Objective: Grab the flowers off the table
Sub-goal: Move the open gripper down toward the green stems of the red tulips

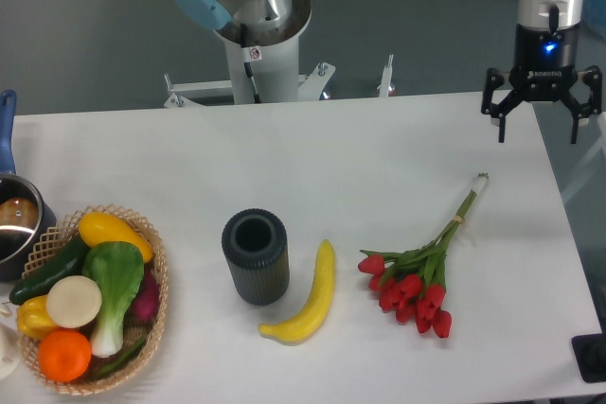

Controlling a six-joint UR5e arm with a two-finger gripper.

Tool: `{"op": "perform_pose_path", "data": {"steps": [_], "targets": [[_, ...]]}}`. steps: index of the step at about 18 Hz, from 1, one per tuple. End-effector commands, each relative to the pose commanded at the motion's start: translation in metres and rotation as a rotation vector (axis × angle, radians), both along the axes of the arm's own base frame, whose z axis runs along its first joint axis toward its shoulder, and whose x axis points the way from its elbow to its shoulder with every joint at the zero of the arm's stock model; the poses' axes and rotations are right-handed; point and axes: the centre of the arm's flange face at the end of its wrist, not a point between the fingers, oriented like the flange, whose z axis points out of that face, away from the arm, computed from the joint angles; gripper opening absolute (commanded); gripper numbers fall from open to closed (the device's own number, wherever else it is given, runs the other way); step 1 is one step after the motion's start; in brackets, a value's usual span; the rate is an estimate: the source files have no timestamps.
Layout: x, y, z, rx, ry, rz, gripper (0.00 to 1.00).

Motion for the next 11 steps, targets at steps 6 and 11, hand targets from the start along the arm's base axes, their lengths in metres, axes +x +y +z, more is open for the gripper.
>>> {"op": "perform_pose_path", "data": {"steps": [6, 11], "targets": [[0.008, -0.004, -0.005, -0.027, -0.007, 0.015, 1.0], [0.016, 0.0, -0.023, -0.033, -0.038, 0.009, 1.0]]}}
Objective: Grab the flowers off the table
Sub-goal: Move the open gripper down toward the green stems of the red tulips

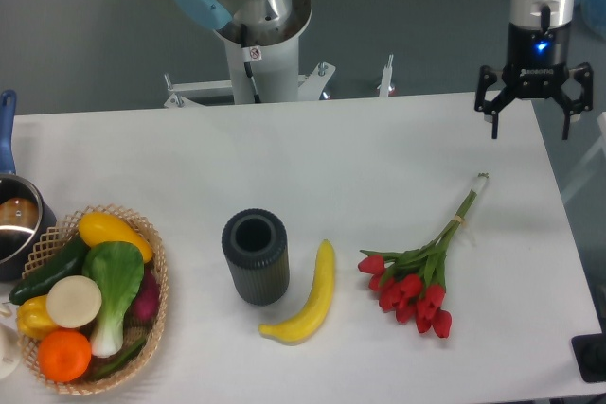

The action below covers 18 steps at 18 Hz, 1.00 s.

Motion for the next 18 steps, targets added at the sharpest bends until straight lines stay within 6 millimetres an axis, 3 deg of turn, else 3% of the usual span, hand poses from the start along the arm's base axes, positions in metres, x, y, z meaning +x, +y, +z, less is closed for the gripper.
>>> {"op": "perform_pose_path", "data": {"steps": [8, 18], "targets": [[0.002, 0.004, -0.029, -0.002, -0.063, 0.01, 1.0], [-0.02, 0.036, -0.113, -0.173, -0.104, -0.198, 1.0]]}}
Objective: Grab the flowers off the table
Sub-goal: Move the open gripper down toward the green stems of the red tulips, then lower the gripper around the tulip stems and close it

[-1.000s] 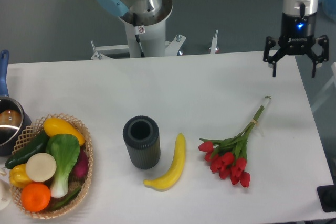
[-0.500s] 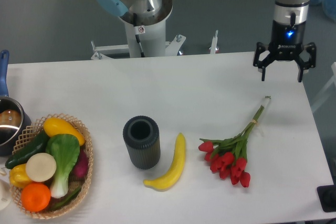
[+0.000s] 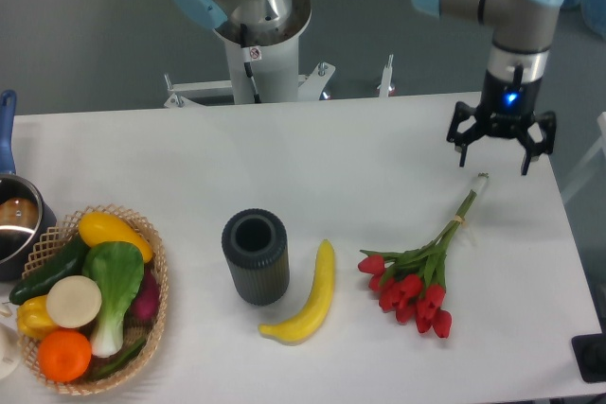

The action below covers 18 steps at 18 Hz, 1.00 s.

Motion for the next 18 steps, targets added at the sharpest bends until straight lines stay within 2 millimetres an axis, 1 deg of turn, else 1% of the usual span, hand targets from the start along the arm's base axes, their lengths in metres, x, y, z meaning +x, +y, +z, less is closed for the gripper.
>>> {"op": "perform_pose_path", "data": {"steps": [1, 3, 5, 7, 9, 10, 14, 18], "targets": [[-0.001, 0.007, -0.007, -0.002, -0.011, -0.011, 1.0], [-0.003, 0.011, -0.019, -0.006, -0.026, -0.02, 1.0], [-0.01, 0.015, -0.031, -0.01, -0.036, -0.035, 1.0], [-0.012, 0.032, -0.045, -0.018, -0.05, -0.06, 1.0], [-0.016, 0.035, -0.051, -0.031, -0.052, -0.063, 1.0], [-0.015, 0.039, -0.052, -0.031, -0.052, -0.069, 1.0], [-0.014, 0.047, -0.065, -0.035, -0.071, -0.086, 1.0], [-0.009, 0.05, -0.073, -0.044, -0.067, -0.146, 1.0]]}}
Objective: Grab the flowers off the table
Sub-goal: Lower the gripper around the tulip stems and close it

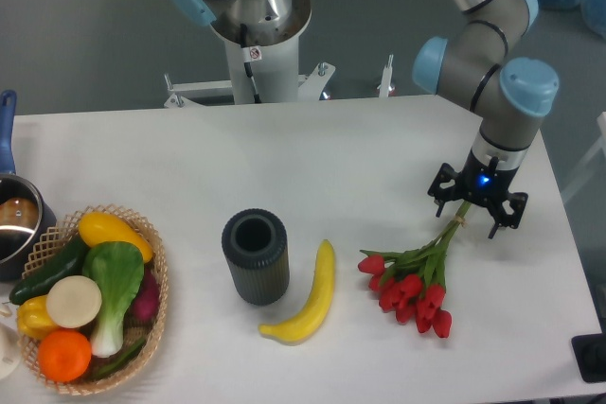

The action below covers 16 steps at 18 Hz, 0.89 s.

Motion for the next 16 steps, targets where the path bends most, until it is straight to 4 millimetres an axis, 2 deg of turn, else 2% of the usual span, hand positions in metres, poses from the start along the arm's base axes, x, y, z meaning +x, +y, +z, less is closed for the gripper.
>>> {"op": "perform_pose_path", "data": {"steps": [8, 15, 16], "targets": [[0.006, 0.003, -0.008, -0.005, -0.004, -0.049, 0.99], [0.009, 0.011, -0.015, -0.008, -0.014, -0.057, 0.88], [0.009, 0.011, -0.015, -0.008, -0.015, -0.056, 0.83]]}}
